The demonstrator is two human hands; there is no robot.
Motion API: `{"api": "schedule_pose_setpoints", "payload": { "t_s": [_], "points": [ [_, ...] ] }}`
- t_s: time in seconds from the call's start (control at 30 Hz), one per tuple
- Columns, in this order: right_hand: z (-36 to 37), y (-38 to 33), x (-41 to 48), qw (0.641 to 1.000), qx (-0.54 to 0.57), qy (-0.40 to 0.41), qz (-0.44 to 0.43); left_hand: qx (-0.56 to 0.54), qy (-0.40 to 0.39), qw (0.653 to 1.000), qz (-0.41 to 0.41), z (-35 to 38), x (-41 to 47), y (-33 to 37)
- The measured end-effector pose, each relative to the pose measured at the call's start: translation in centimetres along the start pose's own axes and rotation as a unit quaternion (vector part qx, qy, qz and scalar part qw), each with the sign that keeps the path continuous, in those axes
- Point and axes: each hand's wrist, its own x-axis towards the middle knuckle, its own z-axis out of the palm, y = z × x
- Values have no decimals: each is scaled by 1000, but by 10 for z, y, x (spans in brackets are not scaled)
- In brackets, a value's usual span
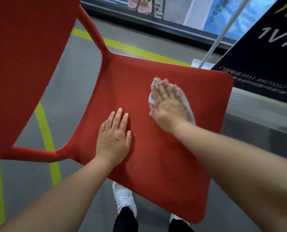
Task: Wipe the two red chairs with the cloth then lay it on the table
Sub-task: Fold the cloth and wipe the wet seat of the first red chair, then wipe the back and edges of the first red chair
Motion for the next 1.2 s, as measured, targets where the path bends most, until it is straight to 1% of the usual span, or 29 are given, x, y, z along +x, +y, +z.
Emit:
{"api": "schedule_pose_setpoints", "payload": {
  "t_s": [0.07, 0.17, 0.27, 0.4, 0.47, 0.53, 0.6, 0.63, 0.67, 0.73, 0.77, 0.8, 0.9, 0.97, 1.03, 1.1, 1.13, 1.2],
  "points": [
    [6, -28, -19, 999, 0, -12, -50, -3, -10, 1000, 0, -3, -10, -14],
    [11, -50, -50, 994, 10, -51, -97, -18, -24, 1000, -2, -8, -24, -25],
    [11, -68, -84, 989, 39, -53, -136, -16, -49, 999, 16, -10, -37, -33],
    [9, -87, -127, 984, 106, -22, -139, 0, -97, 994, 56, -15, -52, -38],
    [6, -93, -149, 982, 130, -27, -135, 24, -110, 991, 78, -23, -61, -38],
    [3, -96, -168, 971, 191, -75, -126, 20, -99, 991, 84, -32, -68, -35],
    [-3, -92, -180, 953, 256, -126, -97, -10, -71, 994, 87, -49, -75, -28],
    [-7, -89, -185, 943, 291, -151, -61, -27, -54, 994, 90, -58, -79, -23],
    [-17, -87, -189, 925, 340, -170, -5, -39, -32, 994, 95, -69, -82, -18],
    [-43, -83, -191, 871, 446, -172, 110, -51, 11, 993, 104, -86, -87, -6],
    [-55, -80, -190, 852, 478, -153, 149, -60, 18, 993, 103, -95, -90, 0],
    [-70, -78, -189, 840, 496, -127, 177, -71, 15, 992, 101, -107, -94, 7],
    [-119, -74, -184, 795, 559, -56, 230, -106, -1, 989, 101, -135, -102, 25],
    [-157, -75, -180, 759, 603, -24, 244, -154, 6, 982, 107, -157, -107, 39],
    [-198, -77, -180, 714, 657, -11, 240, -212, 12, 972, 101, -182, -115, 57],
    [-235, -81, -182, 672, 708, -5, 216, -258, 12, 963, 74, -204, -122, 73],
    [-251, -83, -183, 653, 731, -2, 197, -280, 24, 957, 67, -215, -125, 79],
    [-281, -86, -186, 623, 766, -3, 159, -327, 73, 940, 66, -238, -129, 91]
  ]
}}
